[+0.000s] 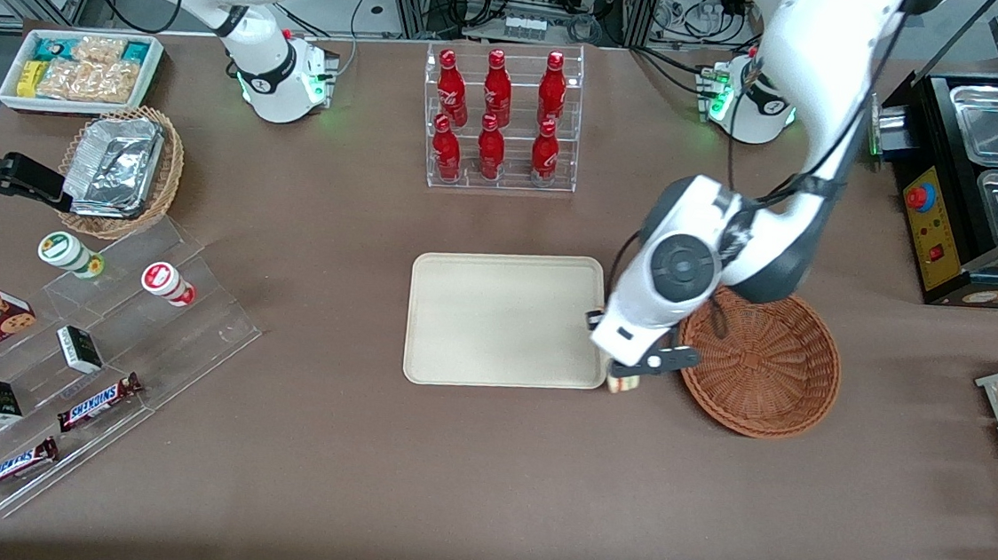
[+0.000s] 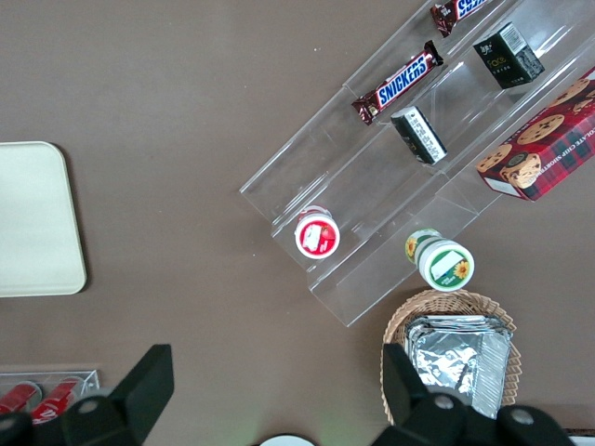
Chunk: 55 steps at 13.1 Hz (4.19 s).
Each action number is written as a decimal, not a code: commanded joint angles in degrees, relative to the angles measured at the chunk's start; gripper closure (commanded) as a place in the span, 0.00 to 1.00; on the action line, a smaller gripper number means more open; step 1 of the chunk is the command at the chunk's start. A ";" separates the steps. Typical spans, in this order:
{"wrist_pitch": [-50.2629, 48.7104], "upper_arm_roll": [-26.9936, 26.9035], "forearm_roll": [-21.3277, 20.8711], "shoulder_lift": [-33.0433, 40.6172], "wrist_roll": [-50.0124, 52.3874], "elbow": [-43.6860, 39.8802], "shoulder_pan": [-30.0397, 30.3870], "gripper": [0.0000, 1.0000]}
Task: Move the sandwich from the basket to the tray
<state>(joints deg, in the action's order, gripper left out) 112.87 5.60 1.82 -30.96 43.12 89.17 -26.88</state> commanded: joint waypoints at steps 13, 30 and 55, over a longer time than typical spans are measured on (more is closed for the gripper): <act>-1.95 -1.03 0.73 -19.05 16.03 -22.63 -14.78 1.00; -8.17 -1.30 0.90 -10.54 13.42 -23.08 -11.54 0.00; -27.34 2.74 -0.24 27.26 -46.19 0.74 29.86 0.00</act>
<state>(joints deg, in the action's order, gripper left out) 86.71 5.80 1.77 -7.34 -1.89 87.44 0.29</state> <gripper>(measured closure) 0.000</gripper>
